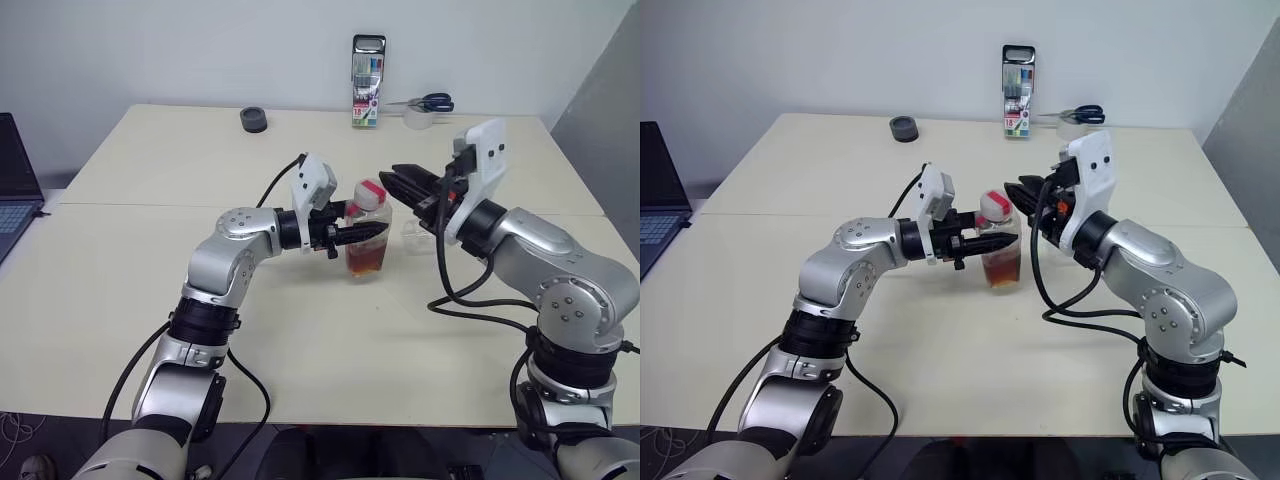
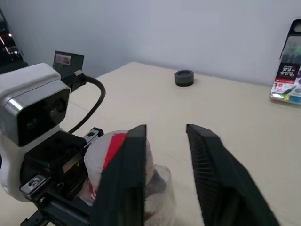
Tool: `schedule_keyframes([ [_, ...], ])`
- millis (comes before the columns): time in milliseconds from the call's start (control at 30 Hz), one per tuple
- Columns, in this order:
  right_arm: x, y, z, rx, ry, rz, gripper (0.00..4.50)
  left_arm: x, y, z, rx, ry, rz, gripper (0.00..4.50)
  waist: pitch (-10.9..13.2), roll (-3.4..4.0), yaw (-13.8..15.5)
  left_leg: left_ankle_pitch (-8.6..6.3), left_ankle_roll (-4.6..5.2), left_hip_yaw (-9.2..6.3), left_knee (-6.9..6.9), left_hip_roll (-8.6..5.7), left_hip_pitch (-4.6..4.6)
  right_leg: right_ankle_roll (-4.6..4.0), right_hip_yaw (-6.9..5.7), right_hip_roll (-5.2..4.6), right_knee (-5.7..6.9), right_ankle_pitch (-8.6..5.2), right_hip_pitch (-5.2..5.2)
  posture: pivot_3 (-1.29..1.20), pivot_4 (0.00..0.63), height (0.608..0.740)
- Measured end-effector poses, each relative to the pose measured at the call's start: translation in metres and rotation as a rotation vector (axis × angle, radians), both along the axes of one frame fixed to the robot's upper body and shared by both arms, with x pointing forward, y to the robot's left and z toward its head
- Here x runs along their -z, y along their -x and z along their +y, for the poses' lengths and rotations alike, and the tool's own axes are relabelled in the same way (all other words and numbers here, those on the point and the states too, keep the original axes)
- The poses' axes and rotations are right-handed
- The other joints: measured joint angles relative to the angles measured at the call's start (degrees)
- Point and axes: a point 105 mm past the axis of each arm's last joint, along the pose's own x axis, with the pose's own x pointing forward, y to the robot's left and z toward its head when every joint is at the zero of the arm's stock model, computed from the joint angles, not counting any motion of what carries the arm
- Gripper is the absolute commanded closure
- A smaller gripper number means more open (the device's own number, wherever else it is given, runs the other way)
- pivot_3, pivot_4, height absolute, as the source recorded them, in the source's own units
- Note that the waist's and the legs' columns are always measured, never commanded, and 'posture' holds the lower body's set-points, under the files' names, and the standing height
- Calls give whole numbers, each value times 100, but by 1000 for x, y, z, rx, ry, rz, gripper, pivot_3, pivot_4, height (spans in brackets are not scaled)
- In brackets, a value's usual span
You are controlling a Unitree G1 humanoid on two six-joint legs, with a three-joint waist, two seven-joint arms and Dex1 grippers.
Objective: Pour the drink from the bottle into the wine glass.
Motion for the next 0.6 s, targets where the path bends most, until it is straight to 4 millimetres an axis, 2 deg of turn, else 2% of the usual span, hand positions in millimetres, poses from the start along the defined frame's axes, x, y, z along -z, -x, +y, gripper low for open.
schedule_keyframes([
  [200,5,15,12,-50,-5,2,163,-5,1,-4,11,16,-22,2622,0,0,-1,0,0,0,3,0,-7,0,0,-2,1,0,-4,0,150,740],
  [333,10,17,14,-32,-2,11,163,-4,0,-5,14,21,-18,2622,0,0,-4,0,0,-1,3,0,-7,0,0,-1,3,0,-6,0,150,740],
  [533,5,11,12,49,-45,-17,163,-9,1,-10,26,30,-27,2622,0,0,-5,0,0,0,3,-1,-7,0,0,-1,2,0,-7,0,150,740],
  [600,4,10,12,55,-55,-18,532,-10,1,-11,29,32,-28,2622,0,0,-6,1,0,0,3,-1,-7,0,0,-1,3,0,-8,0,150,740],
])
